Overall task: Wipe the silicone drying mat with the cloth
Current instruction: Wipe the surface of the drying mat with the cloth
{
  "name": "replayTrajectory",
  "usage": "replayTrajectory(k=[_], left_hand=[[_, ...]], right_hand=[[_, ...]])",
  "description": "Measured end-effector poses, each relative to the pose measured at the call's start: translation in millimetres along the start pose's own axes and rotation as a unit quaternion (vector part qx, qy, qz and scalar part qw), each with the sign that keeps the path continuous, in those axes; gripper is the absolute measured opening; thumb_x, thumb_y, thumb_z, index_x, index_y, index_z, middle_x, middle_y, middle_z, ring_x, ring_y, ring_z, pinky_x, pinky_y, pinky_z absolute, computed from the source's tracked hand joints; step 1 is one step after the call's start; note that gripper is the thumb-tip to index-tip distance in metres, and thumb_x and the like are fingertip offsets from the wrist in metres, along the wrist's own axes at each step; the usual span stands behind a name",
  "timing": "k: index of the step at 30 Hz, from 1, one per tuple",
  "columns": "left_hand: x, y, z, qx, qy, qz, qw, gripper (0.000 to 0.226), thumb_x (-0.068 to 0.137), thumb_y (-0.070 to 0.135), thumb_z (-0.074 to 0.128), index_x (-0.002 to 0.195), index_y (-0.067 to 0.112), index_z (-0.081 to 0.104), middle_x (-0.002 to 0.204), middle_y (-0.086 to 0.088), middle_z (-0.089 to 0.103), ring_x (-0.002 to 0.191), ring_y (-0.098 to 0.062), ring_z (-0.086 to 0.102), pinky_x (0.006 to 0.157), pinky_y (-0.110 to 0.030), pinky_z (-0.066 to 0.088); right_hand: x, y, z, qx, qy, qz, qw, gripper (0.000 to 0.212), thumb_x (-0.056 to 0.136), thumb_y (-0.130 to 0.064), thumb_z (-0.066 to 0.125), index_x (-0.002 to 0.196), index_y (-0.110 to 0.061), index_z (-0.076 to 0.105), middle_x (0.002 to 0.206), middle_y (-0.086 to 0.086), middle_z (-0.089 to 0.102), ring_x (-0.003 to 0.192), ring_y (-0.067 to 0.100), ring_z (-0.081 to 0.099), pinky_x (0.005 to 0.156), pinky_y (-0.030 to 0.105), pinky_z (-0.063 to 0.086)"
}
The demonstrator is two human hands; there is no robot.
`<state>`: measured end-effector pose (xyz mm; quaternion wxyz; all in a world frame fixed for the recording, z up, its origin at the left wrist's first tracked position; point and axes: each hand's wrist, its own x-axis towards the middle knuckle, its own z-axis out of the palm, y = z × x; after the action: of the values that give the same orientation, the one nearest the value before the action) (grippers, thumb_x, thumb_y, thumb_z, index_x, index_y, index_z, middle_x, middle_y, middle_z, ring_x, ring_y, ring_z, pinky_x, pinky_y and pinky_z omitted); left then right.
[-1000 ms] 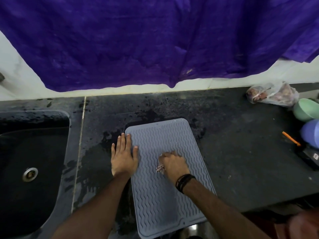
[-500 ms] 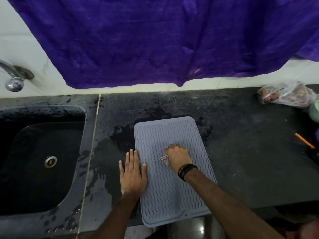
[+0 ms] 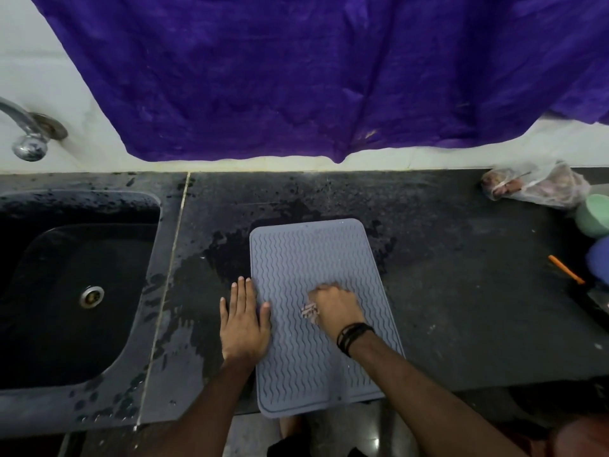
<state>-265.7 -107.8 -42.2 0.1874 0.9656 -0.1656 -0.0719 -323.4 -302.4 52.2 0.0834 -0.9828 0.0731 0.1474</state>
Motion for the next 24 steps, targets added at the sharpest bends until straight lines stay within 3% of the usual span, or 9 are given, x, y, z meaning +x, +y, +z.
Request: replayTrajectory(k=[7, 14, 20, 24], left_hand=[[-25.1, -0.8, 6.2, 0.024, 0.012, -0.013, 1.000, 0.071, 0.101, 0.053, 0.011, 0.160, 0.014, 0.013, 0.167, -0.003, 0.010, 0.155, -0.017, 0.005, 0.126, -0.046, 0.003], [-24.8, 0.0, 6.1, 0.028, 0.006, -0.017, 0.999, 0.071, 0.100, 0.054, 0.011, 0.161, 0.017, 0.010, 0.168, 0.000, 0.007, 0.155, -0.014, 0.001, 0.126, -0.045, 0.001], [-25.9, 0.1, 3.1, 0.026, 0.002, -0.016, 1.000, 0.072, 0.100, 0.055, 0.012, 0.161, 0.017, 0.008, 0.168, 0.001, 0.004, 0.155, -0.012, -0.002, 0.126, -0.044, -0.001], [-24.9, 0.2, 3.5, 0.029, 0.003, -0.015, 0.999, 0.072, 0.100, 0.056, 0.012, 0.161, 0.018, 0.008, 0.168, 0.001, 0.003, 0.154, -0.011, -0.003, 0.126, -0.043, -0.002]], right_hand=[[-5.1, -5.6, 7.3, -0.021, -0.009, 0.003, 1.000, 0.027, 0.086, -0.012, 0.062, 0.113, -0.012, 0.064, 0.120, 0.008, 0.060, 0.110, 0.026, 0.054, 0.085, 0.038, 0.053], [-44.3, -2.5, 26.3, -0.031, -0.023, -0.030, 0.999, 0.043, 0.085, -0.014, 0.064, 0.127, -0.014, 0.055, 0.132, 0.006, 0.053, 0.121, 0.028, 0.048, 0.097, 0.041, 0.047], [-50.7, 1.9, 21.9, 0.021, -0.009, -0.028, 0.999, 0.023, 0.087, -0.019, 0.062, 0.109, -0.017, 0.066, 0.116, 0.002, 0.063, 0.105, 0.020, 0.057, 0.084, 0.032, 0.053], [-28.5, 3.3, 8.3, 0.039, 0.031, -0.016, 0.999, 0.024, 0.086, -0.014, 0.061, 0.110, -0.018, 0.066, 0.116, 0.001, 0.063, 0.105, 0.020, 0.057, 0.081, 0.032, 0.054]])
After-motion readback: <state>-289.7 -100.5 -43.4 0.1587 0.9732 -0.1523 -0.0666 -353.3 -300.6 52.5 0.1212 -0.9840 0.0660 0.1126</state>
